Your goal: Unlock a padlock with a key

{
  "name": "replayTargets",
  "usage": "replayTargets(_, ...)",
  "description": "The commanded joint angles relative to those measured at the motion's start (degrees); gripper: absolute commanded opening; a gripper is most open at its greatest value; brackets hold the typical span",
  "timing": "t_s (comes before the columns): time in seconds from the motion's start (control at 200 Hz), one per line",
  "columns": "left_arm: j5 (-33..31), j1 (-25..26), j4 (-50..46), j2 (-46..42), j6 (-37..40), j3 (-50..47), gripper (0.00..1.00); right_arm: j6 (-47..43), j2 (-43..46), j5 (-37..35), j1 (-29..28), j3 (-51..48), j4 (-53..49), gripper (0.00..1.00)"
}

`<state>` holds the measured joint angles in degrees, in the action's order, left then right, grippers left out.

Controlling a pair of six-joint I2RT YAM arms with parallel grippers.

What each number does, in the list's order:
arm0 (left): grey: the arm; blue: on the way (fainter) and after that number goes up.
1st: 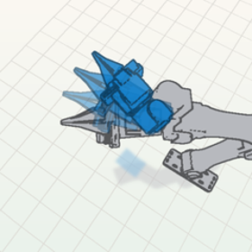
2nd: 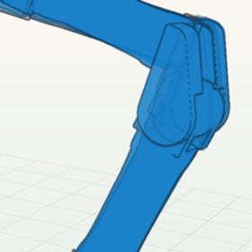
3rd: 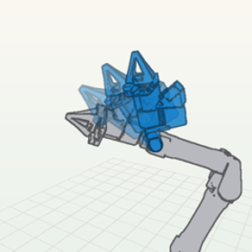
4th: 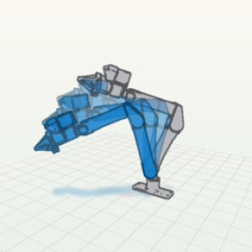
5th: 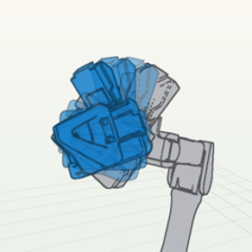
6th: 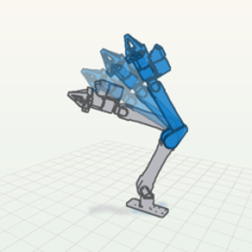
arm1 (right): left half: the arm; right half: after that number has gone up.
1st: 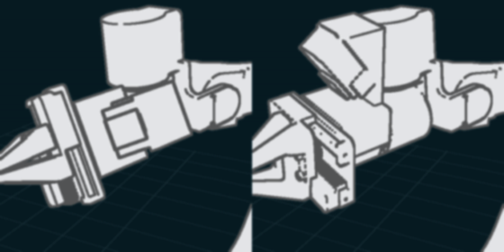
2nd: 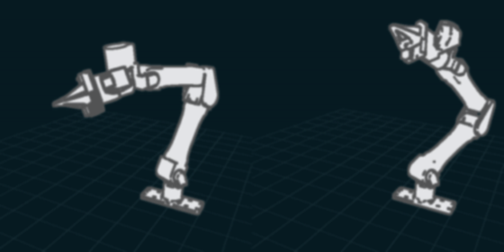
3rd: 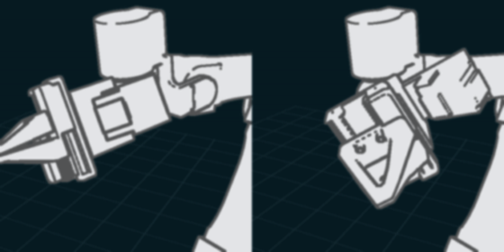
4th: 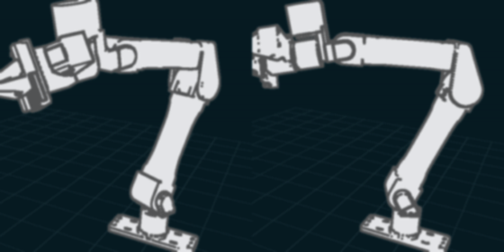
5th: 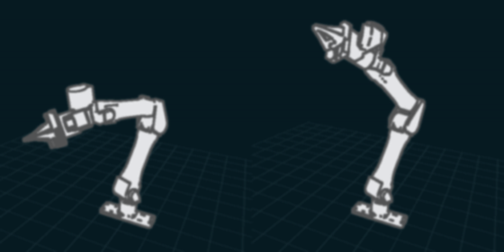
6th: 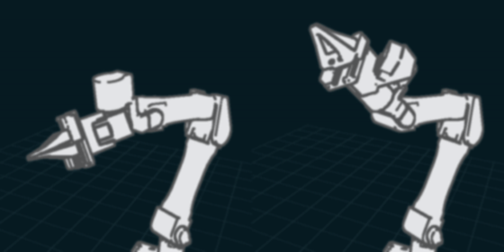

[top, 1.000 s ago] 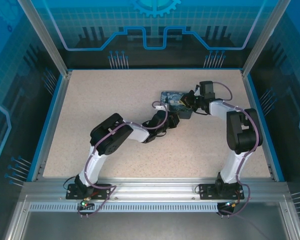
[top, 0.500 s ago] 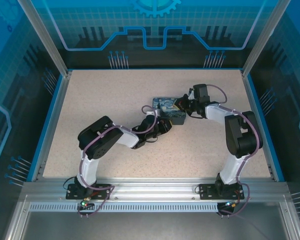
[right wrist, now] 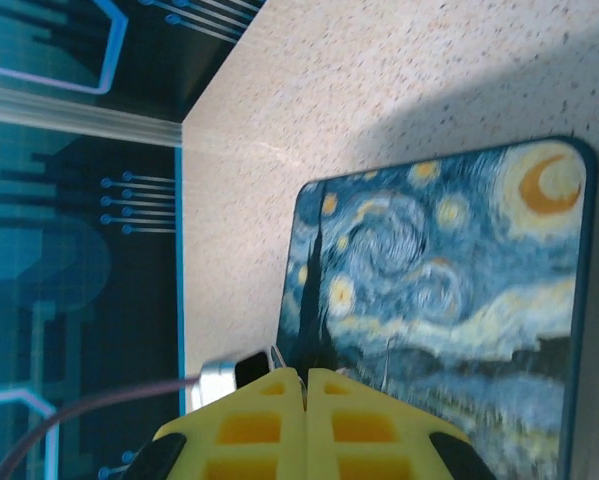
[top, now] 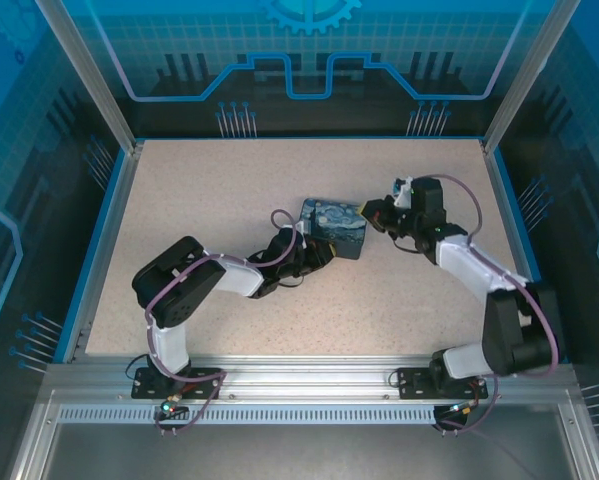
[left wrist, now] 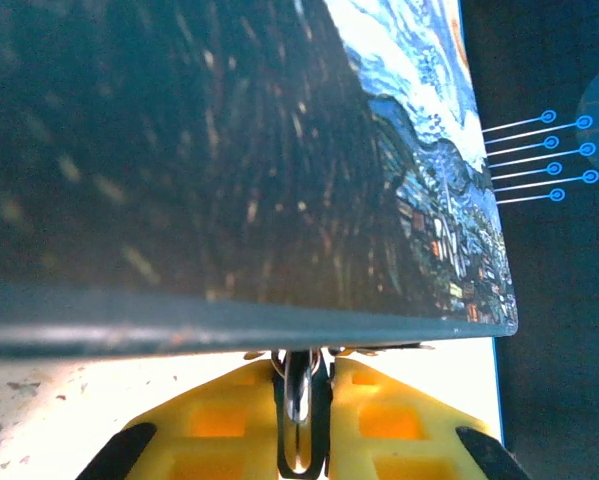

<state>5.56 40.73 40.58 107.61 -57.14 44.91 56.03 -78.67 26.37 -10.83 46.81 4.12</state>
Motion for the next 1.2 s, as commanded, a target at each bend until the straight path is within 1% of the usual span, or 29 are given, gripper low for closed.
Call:
replayTargets(0.0, 3.1, -0.8, 1.6, -1.8, -1.1, -0.3, 0.00, -1.9, 6.3, 3.6, 0.8, -5.4, -2.6, 0.00)
replayTargets(0.115, 4.5, -1.3, 1.9, -2.2, -2.0, -0.2, 0.00, -1.6, 12.5, 5.3, 1.2, -10.8, -3.6, 0.00)
replayTargets(0.23, 6.4, -1.7, 2.6, -2.5, -3.7, -0.3, 0.00, 2.7, 17.2, 6.4, 0.9, -16.9, -1.2, 0.00)
replayTargets(0.31, 6.9, -1.7, 4.6, -2.7, -6.1, -1.2, 0.00, 7.4, 19.9, 5.8, 0.2, -21.5, 3.1, 0.00)
replayTargets(0.395, 6.9, -1.8, 7.3, -2.7, -9.0, -2.2, 0.00, 11.1, 22.2, 3.5, -1.2, -25.3, 5.6, 0.00)
replayTargets(0.505, 6.9, -1.7, 11.2, -2.4, -12.9, -3.3, 0.00, 13.9, 24.2, 1.2, -2.8, -28.6, 8.2, 0.00)
replayTargets(0.665, 7.0, -1.7, 15.4, -1.7, -17.9, -3.7, 0.00, 15.7, 23.3, -0.7, -4.5, -29.9, 11.0, 0.00)
replayTargets(0.725, 7.1, -1.7, 15.9, -1.8, -18.8, -3.5, 0.00, 16.3, 21.9, -1.2, -5.0, -29.9, 14.3, 0.00)
replayTargets(0.97, 7.2, -1.8, 13.9, -4.5, -20.4, -2.5, 0.00, 20.0, 16.0, -2.4, -6.4, -29.7, 22.2, 0.00)
replayTargets(1.191, 9.7, -1.8, 13.4, -5.6, -22.4, -0.6, 0.00, 21.0, 16.0, -3.0, -7.1, -29.4, 23.1, 0.00)
